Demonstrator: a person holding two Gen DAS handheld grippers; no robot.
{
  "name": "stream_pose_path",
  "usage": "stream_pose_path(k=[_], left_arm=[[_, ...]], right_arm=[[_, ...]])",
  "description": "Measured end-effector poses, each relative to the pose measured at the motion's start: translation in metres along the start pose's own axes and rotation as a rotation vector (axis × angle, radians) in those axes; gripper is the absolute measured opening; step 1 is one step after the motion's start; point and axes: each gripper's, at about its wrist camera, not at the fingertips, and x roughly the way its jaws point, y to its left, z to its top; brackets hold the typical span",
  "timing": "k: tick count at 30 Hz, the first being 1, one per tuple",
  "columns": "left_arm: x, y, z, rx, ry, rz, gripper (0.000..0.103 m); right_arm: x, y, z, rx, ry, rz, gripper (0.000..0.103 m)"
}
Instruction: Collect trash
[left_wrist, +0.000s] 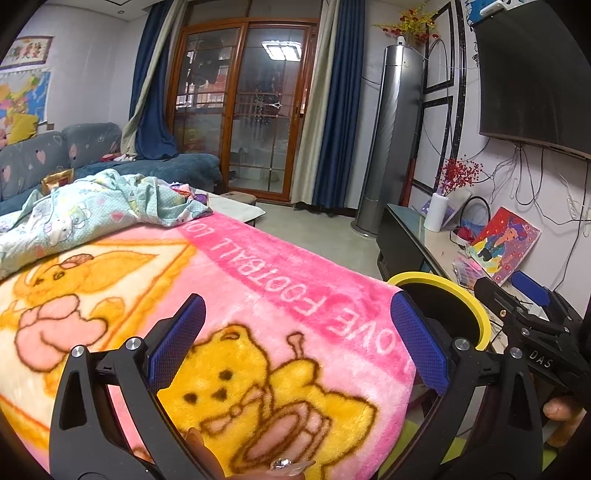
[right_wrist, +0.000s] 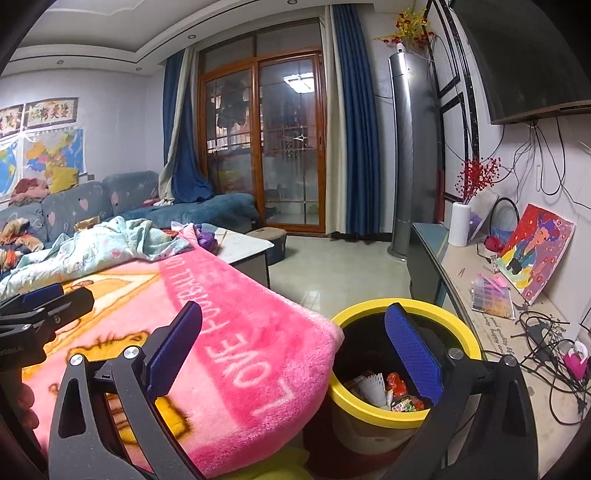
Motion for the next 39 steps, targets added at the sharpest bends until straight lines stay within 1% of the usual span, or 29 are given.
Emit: stream_pose_path(k=[39], left_arm=[[-0.0004, -0.0024, -0.0006, 0.000, 0.003, 0.002, 0.092]], right_arm=[[0.0005, -0.0002, -0.0031, 0.002, 0.003, -0.001, 0.096]])
